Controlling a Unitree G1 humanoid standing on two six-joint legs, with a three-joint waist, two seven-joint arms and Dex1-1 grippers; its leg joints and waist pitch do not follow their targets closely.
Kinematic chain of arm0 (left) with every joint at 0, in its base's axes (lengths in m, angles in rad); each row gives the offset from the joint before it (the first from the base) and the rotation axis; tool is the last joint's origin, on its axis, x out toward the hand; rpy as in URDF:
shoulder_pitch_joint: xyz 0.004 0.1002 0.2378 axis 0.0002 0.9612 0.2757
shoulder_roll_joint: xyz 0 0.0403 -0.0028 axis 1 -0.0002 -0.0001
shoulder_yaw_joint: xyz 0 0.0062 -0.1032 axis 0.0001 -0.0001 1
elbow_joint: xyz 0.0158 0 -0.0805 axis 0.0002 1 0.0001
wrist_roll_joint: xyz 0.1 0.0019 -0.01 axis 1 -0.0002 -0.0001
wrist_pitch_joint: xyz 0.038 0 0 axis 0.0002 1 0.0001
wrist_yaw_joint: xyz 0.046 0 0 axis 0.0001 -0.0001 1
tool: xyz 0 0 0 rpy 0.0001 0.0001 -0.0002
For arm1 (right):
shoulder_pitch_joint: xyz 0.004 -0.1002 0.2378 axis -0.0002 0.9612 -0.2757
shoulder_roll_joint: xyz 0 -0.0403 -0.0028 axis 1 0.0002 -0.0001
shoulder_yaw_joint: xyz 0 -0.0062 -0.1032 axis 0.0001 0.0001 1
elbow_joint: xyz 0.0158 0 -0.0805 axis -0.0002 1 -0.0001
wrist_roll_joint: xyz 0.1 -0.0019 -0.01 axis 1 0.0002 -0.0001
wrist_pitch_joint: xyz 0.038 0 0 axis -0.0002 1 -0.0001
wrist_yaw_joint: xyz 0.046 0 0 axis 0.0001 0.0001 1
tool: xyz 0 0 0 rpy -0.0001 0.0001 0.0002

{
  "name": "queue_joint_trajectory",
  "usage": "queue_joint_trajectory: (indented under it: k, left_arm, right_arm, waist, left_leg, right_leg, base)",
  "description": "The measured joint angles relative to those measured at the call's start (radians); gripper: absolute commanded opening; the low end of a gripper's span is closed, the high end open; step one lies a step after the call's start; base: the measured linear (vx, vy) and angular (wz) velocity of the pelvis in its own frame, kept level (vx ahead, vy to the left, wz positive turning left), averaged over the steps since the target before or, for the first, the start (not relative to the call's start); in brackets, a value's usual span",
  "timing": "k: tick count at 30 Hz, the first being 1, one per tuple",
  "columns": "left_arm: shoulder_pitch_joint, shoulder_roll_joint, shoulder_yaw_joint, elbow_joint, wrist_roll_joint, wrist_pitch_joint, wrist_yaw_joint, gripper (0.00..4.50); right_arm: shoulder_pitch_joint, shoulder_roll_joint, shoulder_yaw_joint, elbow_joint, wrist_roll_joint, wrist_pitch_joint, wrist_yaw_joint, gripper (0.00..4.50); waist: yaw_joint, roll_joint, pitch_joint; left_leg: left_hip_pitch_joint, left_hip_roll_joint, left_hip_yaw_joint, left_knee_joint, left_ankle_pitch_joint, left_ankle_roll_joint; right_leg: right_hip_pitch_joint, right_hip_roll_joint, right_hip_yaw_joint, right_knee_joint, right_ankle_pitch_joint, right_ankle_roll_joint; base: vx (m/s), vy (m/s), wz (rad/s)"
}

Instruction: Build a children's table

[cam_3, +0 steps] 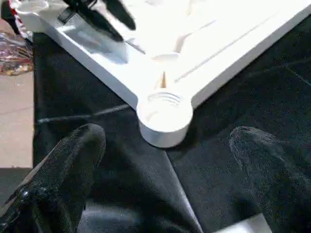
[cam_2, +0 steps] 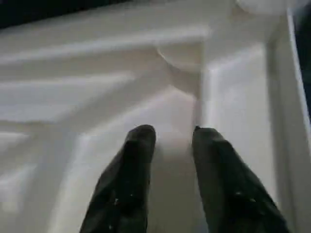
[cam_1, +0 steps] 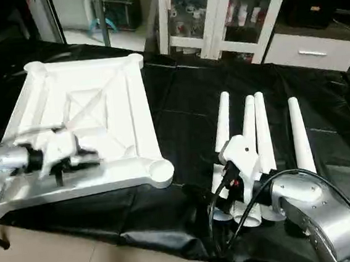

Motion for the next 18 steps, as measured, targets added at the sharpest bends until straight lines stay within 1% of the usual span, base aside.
queue_joint_trajectory:
  k: [2,3,5,7,9,10,11,12,14,15,16,18]
  left_arm:
    - [0.005,0.012,0.039,-0.054,-0.029,0.042,0.006,1.62]
    - [0.007,0.02,0.076,-0.092,-0.053,0.081,0.025,1.62]
    - [0.003,0.026,0.131,-0.151,-0.076,0.118,0.092,1.62]
    - [-0.001,0.019,0.17,-0.214,-0.085,0.154,0.165,1.62]
    - [0.012,-0.023,0.196,-0.263,-0.087,0.192,0.233,1.62]
    - [0.054,-0.073,0.217,-0.325,-0.108,0.236,0.287,1.62]
    - [0.098,-0.132,0.218,-0.382,-0.124,0.267,0.326,1.62]
    - [0.133,-0.167,0.201,-0.412,-0.127,0.285,0.342,1.62]
    - [0.202,-0.199,0.174,-0.458,-0.125,0.326,0.369,1.62]
    - [0.227,-0.205,0.167,-0.485,-0.125,0.345,0.382,1.62]
    - [0.244,-0.212,0.159,-0.512,-0.125,0.358,0.394,1.62]
    - [0.272,-0.241,0.14,-0.593,-0.126,0.387,0.425,1.62]
  right_arm:
    - [-0.002,0.02,-0.021,-0.013,0.014,0.022,-0.026,4.5]
    - [-0.016,0.049,-0.039,-0.026,0.022,0.052,-0.067,4.5]
    - [-0.075,0.087,-0.059,-0.029,0.021,0.116,-0.155,4.5]
    - [-0.132,0.137,-0.104,-0.023,0.03,0.199,-0.241,4.5]
    - [-0.174,0.192,-0.134,-0.001,0.033,0.259,-0.318,4.5]
    - [-0.212,0.241,-0.146,0.028,0.025,0.314,-0.383,4.5]
    - [-0.234,0.266,-0.15,0.054,0.01,0.35,-0.431,4.5]
    - [-0.245,0.273,-0.148,0.067,0.001,0.368,-0.454,4.5]
    - [-0.257,0.279,-0.147,0.077,-0.016,0.404,-0.491,4.5]
    - [-0.265,0.28,-0.147,0.087,-0.026,0.423,-0.509,4.5]
    - [-0.276,0.28,-0.147,0.094,-0.039,0.446,-0.527,4.5]
    - [-0.321,0.275,-0.144,0.115,-0.072,0.529,-0.571,4.5]
  waist:
    - [0.001,0.002,0.001]
    - [-0.001,0.003,0.002]
    - [-0.005,0.005,0.003]
    - [-0.007,0.005,0.003]
    - [-0.008,0.006,0.002]
    - [-0.01,0.006,0.002]
    - [-0.007,0.006,0.002]
    - [-0.004,0.004,0.003]
    - [-0.003,-0.002,0.005]
    - [-0.005,-0.005,0.006]
    - [-0.005,-0.006,0.007]
    - [-0.007,-0.011,0.008]
  left_leg:
    - [0.0,0.0,0.0,0.001,0.0,0.0]
    - [0.0,0.0,0.0,0.002,0.0,0.0]
    - [0.0,0.0,0.0,0.002,0.001,-0.001]
    - [0.001,0.0,0.0,0.002,0.002,-0.003]
    - [0.001,0.0,0.0,0.002,0.002,-0.004]
    - [0.001,0.0,0.0,0.002,0.003,-0.005]
    - [0.001,0.0,0.0,0.002,0.003,-0.005]
    - [-0.001,0.0,0.0,0.002,0.003,-0.005]
    - [-0.001,0.002,0.0,0.002,0.004,-0.006]
    - [-0.001,0.003,0.0,0.002,0.004,-0.007]
    - [-0.001,0.003,0.0,0.002,0.006,-0.01]
    - [-0.001,0.003,0.001,0.002,0.006,-0.01]
  right_leg:
    - [0.0,0.0,0.0,0.0,0.0,0.0]
    - [0.0,0.0,0.0,0.002,0.0,0.0]
    - [0.0,0.0,0.0,0.003,0.001,-0.001]
    - [0.0,0.0,0.0,0.004,0.001,-0.001]
    - [0.0,0.0,0.0,0.005,0.001,-0.001]
    - [0.0,0.0,0.001,0.005,0.001,-0.001]
    - [0.0,0.0,0.0,0.005,0.001,-0.001]
    - [-0.001,0.0,0.0,0.005,0.001,-0.001]
    - [-0.002,0.001,-0.001,0.006,0.001,-0.001]
    - [-0.002,0.002,-0.001,0.006,0.001,-0.001]
    - [-0.002,0.002,-0.001,0.006,0.001,-0.001]
    - [-0.002,0.002,-0.001,0.006,0.001,-0.001]
  base:
    - [0.0,0.0,0.0]
    - [0.0,0.0,0.0]
    - [0.0,0.0,0.0]
    - [0.0,0.0,0.0]
    - [0.0,0.0,0.0]
    - [0.0,0.0,0.0]
    - [0.0,0.0,0.0]
    - [0.0,0.0,0.0]
    - [0.0,0.0,0.0]
    - [0.0,0.0,0.0]
    - [0.0,0.0,0.0]
    - [0.0,0.0,0.0]
